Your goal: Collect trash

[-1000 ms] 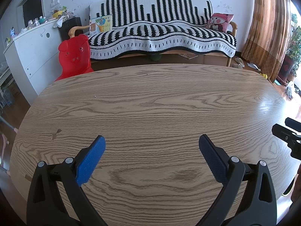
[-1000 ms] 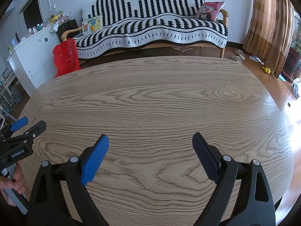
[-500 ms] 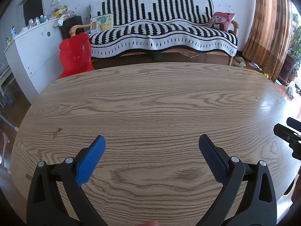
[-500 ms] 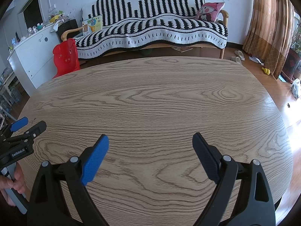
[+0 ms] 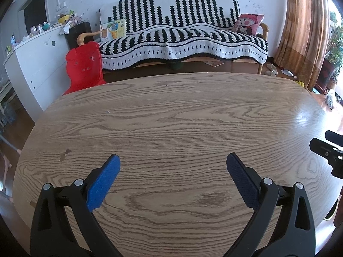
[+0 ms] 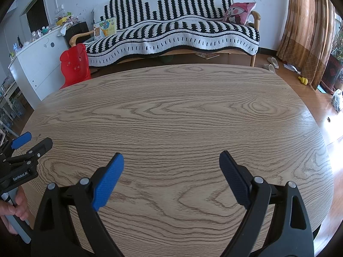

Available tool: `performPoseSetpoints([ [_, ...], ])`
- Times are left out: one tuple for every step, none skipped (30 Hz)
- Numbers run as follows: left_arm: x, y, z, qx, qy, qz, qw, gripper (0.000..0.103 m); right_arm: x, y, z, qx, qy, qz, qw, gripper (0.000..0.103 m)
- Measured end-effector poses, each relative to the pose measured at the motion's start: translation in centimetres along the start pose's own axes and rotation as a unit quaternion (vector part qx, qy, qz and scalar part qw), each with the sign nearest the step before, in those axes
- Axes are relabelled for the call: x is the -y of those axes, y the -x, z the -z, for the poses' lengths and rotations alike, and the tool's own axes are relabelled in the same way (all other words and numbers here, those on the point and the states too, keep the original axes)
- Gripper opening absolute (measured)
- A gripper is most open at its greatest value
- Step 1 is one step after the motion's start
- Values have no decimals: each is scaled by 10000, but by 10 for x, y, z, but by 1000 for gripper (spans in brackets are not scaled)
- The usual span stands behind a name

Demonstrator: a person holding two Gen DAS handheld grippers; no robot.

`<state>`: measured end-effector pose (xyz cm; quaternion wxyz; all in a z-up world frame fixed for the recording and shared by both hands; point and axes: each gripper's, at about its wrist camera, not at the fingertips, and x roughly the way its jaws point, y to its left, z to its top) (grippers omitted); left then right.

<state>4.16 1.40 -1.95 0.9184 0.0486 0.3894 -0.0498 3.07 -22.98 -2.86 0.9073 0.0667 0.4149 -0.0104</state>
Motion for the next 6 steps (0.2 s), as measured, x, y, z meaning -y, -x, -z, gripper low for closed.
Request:
performPoseSetpoints([
  [0,-1,-2,-24,8,8,10000,96,0,0,0,-1,0,-2,10000,87],
  [-1,-1,-1,-37,22,11,10000,96,0,0,0,0,0,-1,10000,87],
  [0,-1,-3,-42,25,7,10000,96,0,0,0,0,-1,1,10000,87],
  [-1,-1,-4,-49,24,11,10000,96,0,0,0,0,2,-1,10000,87],
  [-1,-1,-4,-54,30,23,10000,96,0,0,0,0,3,-1,10000,87],
  [-2,-1,-3,-63,39,48,10000,96,0,0,0,0,4,1,10000,87],
])
